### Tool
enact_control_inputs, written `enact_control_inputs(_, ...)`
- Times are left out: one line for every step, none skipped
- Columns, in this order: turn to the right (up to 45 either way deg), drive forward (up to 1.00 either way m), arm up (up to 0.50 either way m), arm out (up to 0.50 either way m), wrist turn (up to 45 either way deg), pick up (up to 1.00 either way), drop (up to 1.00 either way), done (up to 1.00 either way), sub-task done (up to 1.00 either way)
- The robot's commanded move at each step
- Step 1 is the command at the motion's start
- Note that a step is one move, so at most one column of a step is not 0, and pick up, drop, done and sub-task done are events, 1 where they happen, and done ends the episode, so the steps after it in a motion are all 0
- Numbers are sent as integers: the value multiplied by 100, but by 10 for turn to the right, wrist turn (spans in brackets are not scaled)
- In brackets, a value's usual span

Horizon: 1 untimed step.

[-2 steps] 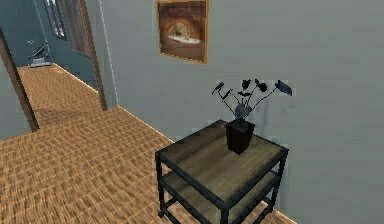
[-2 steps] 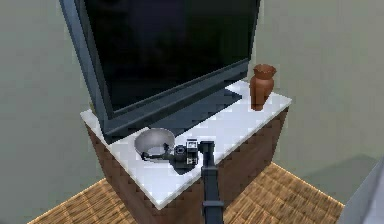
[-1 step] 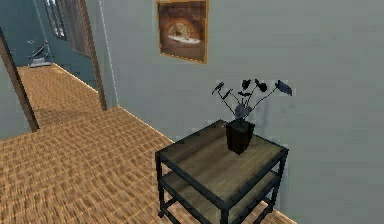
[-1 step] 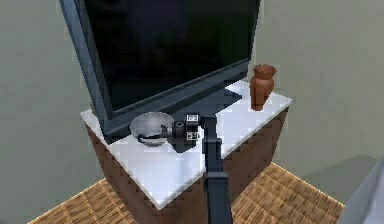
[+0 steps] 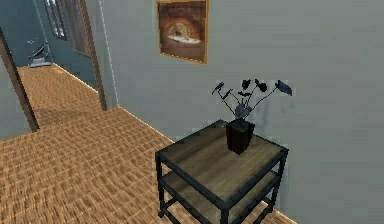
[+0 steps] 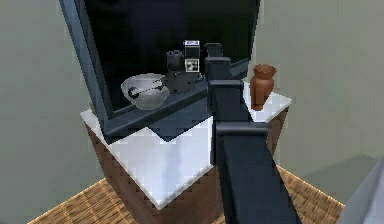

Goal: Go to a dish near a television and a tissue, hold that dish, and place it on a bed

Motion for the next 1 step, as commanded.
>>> enact_control_inputs(0,0,0,0,-450,0,0,0,0)
